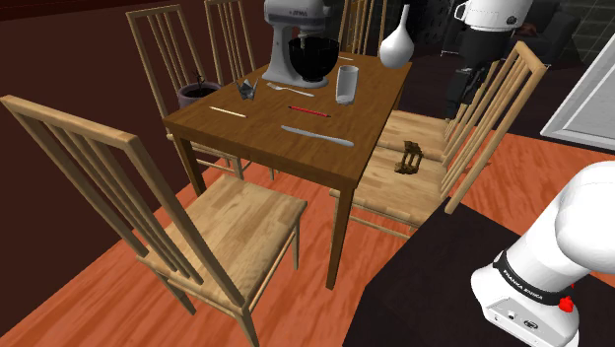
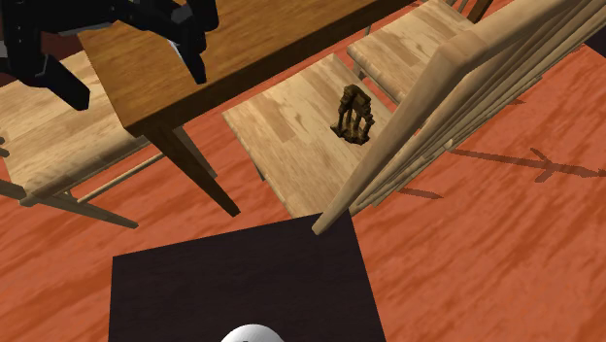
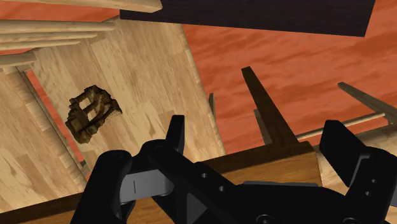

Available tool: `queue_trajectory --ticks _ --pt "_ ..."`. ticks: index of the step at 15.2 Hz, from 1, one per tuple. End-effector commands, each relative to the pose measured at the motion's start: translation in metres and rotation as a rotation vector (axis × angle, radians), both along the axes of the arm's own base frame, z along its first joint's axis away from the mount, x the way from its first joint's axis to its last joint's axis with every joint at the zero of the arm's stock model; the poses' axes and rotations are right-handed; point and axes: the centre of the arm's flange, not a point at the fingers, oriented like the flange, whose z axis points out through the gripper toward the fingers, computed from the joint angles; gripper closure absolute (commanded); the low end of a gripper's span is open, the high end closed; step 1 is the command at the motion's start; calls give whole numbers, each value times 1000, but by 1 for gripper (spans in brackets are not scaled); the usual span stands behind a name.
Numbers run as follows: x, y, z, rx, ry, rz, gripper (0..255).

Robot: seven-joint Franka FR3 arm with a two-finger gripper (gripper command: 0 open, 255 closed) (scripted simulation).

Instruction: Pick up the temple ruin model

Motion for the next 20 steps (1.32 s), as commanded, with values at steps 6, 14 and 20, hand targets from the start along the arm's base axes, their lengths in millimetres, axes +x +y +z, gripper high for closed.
queue_trajectory --ticks 6,14,20 --pt "10 -51 -41 9 -12 80 0" --pt "35 -129 -108 23 -30 207 0" --pt "62 -184 -159 33 -44 303 0"
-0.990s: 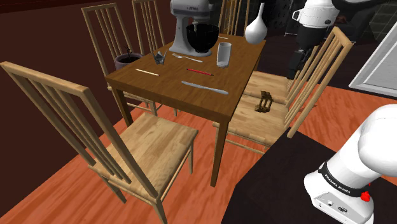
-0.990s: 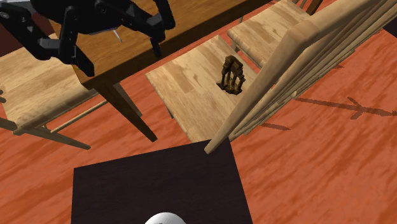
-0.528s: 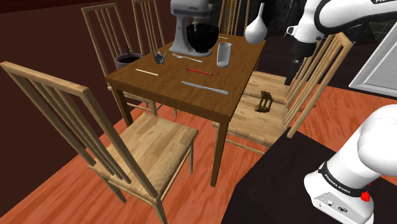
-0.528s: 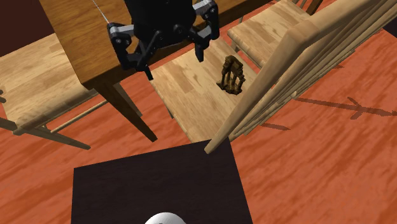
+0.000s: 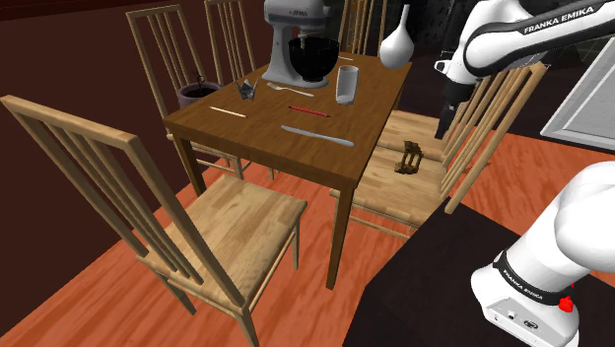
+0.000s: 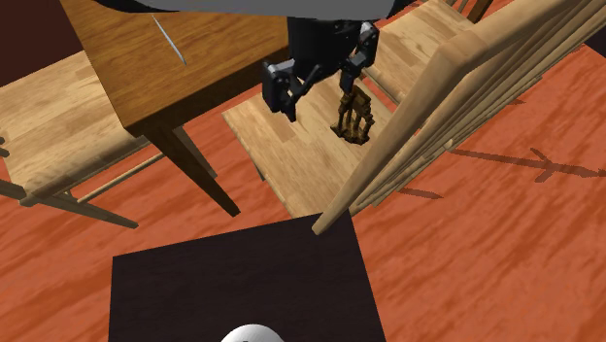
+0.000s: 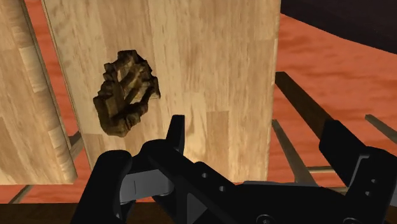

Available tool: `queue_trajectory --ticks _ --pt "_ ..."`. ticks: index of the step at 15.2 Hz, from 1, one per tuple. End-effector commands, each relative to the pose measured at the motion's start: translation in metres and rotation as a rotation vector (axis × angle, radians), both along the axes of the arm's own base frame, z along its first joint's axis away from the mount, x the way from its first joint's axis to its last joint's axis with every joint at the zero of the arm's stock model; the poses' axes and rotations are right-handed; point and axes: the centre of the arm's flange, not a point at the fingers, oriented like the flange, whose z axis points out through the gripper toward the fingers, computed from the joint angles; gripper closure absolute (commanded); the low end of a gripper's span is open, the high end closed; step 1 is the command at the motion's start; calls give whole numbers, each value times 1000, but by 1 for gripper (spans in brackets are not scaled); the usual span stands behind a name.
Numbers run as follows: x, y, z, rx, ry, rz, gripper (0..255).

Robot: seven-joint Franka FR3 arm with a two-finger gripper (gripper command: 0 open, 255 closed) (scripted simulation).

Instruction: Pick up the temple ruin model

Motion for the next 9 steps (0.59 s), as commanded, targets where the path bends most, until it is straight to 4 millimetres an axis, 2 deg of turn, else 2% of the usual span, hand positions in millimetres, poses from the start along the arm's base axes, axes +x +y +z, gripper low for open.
queue_trajectory --ticks 1,9 --pt "12 -20 -18 1 -6 34 0" --pt "57 -88 -86 15 -25 162 0"
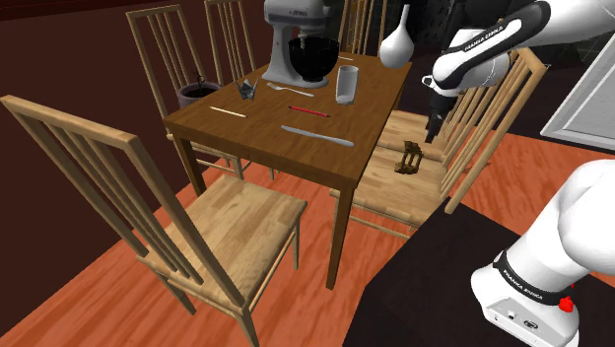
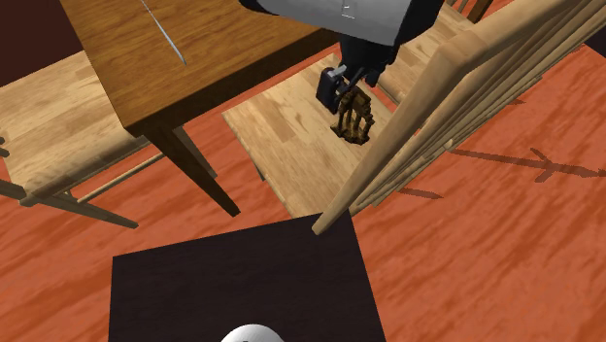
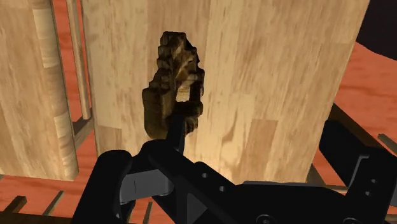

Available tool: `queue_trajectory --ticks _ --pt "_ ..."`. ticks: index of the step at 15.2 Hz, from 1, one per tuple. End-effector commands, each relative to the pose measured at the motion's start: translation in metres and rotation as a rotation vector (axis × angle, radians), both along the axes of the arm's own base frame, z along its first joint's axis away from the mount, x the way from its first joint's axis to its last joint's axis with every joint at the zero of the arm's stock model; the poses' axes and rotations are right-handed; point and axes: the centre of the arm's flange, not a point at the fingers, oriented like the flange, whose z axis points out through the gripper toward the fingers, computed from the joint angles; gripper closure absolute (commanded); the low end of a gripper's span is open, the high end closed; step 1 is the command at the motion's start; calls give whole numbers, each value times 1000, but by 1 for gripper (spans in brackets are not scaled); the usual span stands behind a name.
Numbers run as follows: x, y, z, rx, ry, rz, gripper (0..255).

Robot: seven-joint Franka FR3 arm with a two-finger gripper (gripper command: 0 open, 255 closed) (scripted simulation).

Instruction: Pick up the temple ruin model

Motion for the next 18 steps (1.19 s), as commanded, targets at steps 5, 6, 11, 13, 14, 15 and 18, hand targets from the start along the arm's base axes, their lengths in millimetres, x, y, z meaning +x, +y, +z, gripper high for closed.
queue_trajectory --ticks 5,6,11,13,14,15,18 --pt "40 -46 -55 8 -16 99 0" --pt "47 -53 -63 9 -18 115 0" --pt "55 -61 -88 11 -21 132 0" --pt "55 -61 -98 11 -21 132 0" --pt "55 -61 -104 11 -21 132 0" --pt "55 -61 -112 11 -21 132 0" --pt "54 -61 -113 11 -21 132 255"
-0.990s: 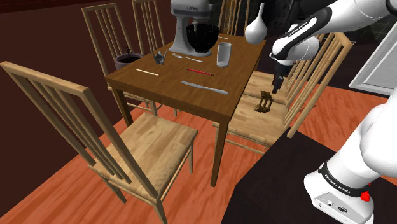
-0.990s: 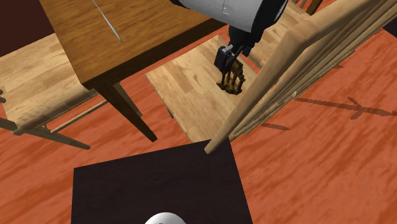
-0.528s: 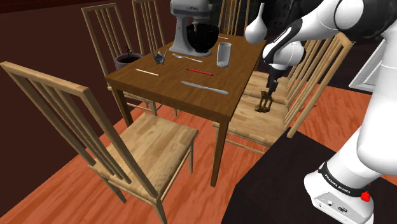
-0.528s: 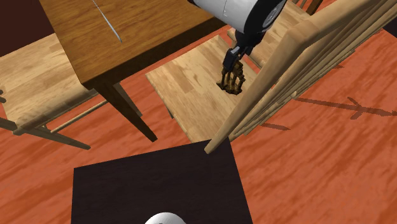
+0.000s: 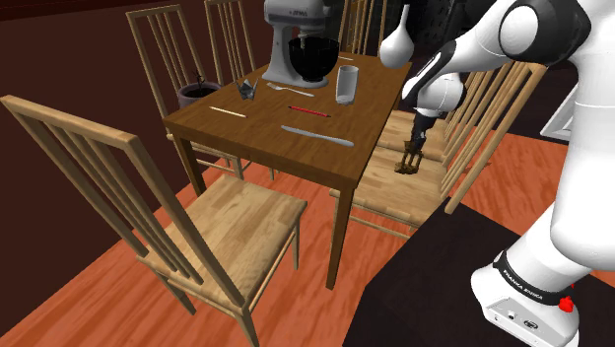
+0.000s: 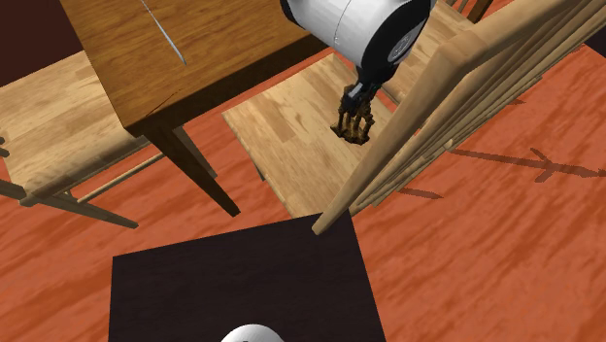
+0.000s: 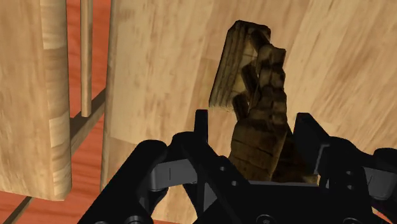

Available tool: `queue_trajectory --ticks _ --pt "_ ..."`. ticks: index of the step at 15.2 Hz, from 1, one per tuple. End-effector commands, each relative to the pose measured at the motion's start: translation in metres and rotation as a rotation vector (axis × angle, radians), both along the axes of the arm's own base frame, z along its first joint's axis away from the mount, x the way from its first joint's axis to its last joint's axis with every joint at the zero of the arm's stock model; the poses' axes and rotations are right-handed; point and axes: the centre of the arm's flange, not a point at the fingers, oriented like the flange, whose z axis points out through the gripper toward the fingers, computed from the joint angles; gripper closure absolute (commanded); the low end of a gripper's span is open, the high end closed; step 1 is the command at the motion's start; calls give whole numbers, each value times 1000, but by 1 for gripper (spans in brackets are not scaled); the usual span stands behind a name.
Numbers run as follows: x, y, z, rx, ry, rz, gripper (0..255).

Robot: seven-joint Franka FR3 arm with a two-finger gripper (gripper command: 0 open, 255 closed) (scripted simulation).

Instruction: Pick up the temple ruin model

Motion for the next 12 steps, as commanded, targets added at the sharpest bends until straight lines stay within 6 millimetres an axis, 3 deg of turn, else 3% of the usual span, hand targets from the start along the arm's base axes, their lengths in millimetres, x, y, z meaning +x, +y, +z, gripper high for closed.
queue_trajectory --ticks 1,9,12 --pt "0 0 -1 0 0 0 255" --pt "0 0 0 0 0 0 255" --pt "0 0 16 0 0 0 255"
